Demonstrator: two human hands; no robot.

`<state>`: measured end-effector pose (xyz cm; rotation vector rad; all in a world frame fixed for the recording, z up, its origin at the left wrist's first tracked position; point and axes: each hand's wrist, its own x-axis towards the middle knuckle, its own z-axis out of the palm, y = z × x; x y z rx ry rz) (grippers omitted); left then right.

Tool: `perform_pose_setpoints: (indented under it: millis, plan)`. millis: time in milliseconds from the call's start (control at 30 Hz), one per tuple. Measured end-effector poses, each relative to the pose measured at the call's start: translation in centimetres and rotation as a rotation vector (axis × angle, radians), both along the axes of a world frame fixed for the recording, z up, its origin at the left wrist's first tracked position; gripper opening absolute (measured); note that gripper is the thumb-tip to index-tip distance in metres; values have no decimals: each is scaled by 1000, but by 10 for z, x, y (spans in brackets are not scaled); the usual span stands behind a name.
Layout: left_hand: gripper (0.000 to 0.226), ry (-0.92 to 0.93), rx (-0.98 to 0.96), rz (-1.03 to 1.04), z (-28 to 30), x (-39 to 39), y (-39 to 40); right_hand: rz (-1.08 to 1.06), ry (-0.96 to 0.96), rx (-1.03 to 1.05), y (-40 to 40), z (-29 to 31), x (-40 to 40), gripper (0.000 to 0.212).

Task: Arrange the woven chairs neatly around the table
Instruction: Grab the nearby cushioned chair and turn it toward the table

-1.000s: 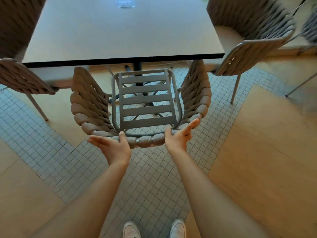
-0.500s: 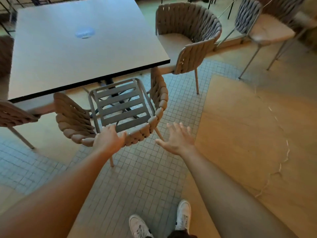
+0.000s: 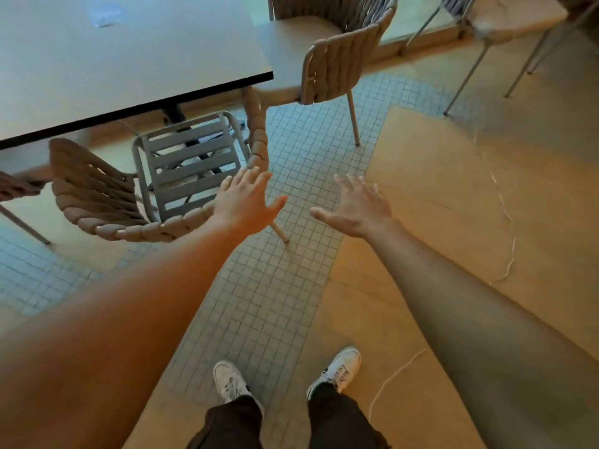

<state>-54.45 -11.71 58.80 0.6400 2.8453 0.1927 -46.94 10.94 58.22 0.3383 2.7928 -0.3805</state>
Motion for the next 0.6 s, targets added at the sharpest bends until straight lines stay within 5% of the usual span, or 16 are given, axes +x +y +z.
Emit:
perform_pose_setpoints:
  millis: [600]
  plan:
    - [78,83,72,12,29,-47,187,86,72,54,176,32,-47,108]
